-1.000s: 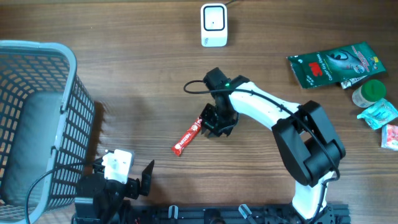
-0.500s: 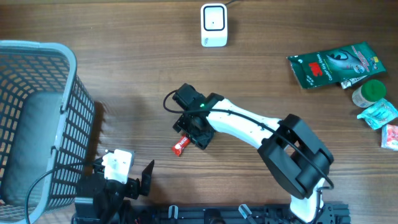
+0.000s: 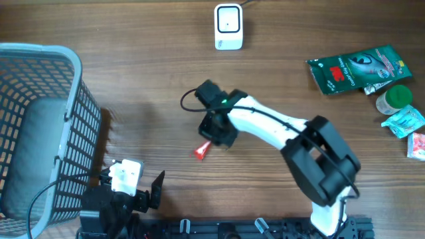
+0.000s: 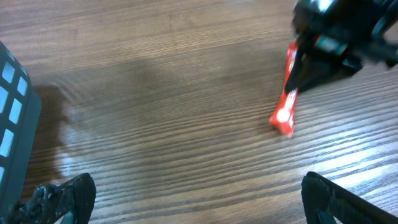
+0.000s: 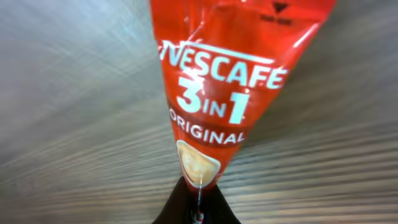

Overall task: Scan the item barcode
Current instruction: 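Lift the Nescafe stick and present it to the white scanner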

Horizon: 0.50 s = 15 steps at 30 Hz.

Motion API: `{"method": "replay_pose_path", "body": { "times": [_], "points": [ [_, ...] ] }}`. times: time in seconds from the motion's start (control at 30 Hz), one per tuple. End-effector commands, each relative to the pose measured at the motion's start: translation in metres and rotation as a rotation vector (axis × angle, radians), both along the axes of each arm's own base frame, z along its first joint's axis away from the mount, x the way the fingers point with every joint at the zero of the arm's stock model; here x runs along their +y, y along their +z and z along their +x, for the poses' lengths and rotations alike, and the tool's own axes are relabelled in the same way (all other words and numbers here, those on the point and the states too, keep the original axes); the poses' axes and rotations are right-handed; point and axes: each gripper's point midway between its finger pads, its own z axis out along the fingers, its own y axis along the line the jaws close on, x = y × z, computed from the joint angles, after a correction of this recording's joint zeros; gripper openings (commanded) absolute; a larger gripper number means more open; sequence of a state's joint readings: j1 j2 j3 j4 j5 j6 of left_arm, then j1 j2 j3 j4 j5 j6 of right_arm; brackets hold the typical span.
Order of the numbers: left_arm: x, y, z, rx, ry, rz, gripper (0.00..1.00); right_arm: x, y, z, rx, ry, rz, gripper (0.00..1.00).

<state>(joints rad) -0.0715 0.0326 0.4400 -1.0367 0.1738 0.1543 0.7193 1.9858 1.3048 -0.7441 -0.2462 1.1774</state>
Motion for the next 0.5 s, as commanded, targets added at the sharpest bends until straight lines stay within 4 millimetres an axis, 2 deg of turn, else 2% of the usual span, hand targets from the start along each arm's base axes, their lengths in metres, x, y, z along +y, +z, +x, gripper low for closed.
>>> {"method": "replay_pose_path", "body": {
  "times": [0.0,0.03,0.07,0.13,0.23,0.3,0.37,0.4,0.47],
  "points": [
    [-0.001,0.001,0.0,-0.006,-0.001,-0.01,1.0,-0.002,0.11,0.035,-0.357,0.246,0.195,0.04],
    [-0.001,0.001,0.0,-0.007,-0.001,-0.01,1.0,0.006,0.151,0.035,-0.508,0.413,0.292,0.04],
    [-0.001,0.001,0.0,-0.006,-0.001,-0.01,1.0,0.017,0.193,0.027,-0.7,0.66,0.388,0.05],
    [-0.001,0.001,0.0,-0.006,-0.001,-0.01,1.0,0.023,0.245,-0.005,-0.988,1.075,0.489,0.05],
    [-0.001,0.001,0.0,-0.006,-0.001,-0.01,1.0,0.028,0.309,-0.063,-1.369,1.499,0.703,0.04],
    [-0.001,0.001,0.0,-0.006,-0.001,-0.01,1.0,0.024,0.338,-0.085,-1.603,1.661,0.736,0.04],
    [-0.001,0.001,0.0,-0.006,-0.001,-0.01,0.99,0.024,0.359,-0.093,-1.783,1.737,0.736,0.04],
    [-0.001,0.001,0.0,-0.006,-0.001,-0.01,1.0,0.026,0.376,-0.097,-1.938,1.784,0.734,0.04],
    [-0.001,0.001,0.0,-0.006,-0.001,-0.01,1.0,0.029,0.399,-0.092,-2.124,1.8,0.659,0.04]
  ]
}}
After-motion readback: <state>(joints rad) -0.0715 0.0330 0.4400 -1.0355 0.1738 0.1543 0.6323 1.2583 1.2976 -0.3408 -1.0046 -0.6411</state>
